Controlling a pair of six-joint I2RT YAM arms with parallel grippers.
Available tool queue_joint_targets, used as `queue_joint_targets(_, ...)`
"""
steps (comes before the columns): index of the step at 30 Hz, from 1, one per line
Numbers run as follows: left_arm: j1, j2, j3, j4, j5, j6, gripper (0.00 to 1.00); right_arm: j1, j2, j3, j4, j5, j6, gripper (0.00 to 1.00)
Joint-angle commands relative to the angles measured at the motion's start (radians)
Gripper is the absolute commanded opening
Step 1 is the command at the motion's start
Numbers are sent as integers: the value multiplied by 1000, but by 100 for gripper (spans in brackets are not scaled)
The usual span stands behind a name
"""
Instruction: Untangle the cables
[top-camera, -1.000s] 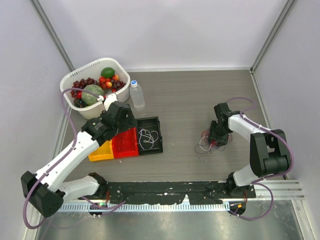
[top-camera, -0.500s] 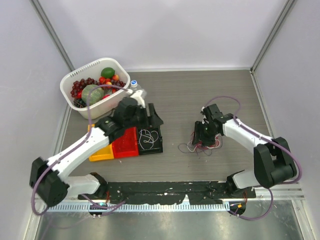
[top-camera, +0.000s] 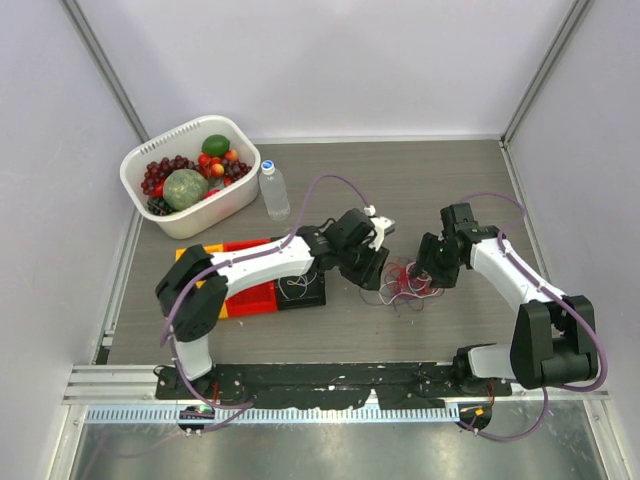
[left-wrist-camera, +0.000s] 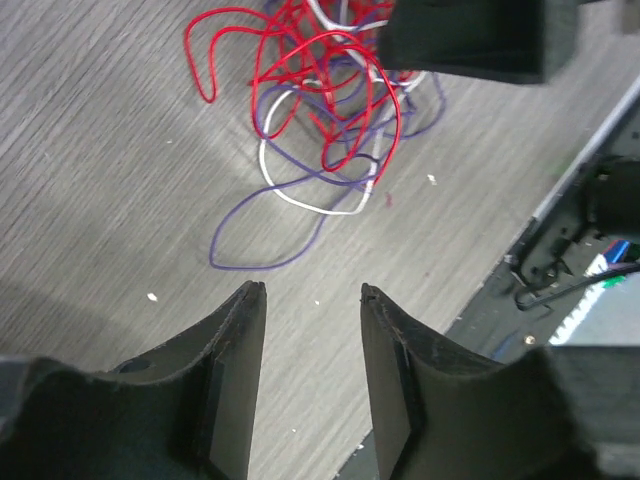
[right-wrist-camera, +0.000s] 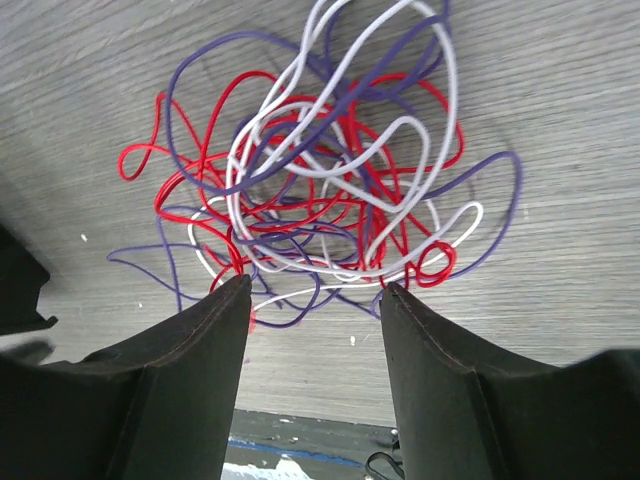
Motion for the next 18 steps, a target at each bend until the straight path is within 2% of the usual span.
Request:
queue_joint_targets(1,3,75,82,-101,-36,98,50,4,-22,-3,1,-89,-20,59)
queue_joint_targets(6,-3,171,124,-167,-12,166,53,4,-6,5,16,-138,-46,59)
queue_joint_targets(10,-16,204,141,-158,-70,202,52,4,4,2,15,-147,-52,59)
queue_joint_targets(18,-40,253,139,-112,-56,205,47,4,-2,-4,21,-137,-40,59)
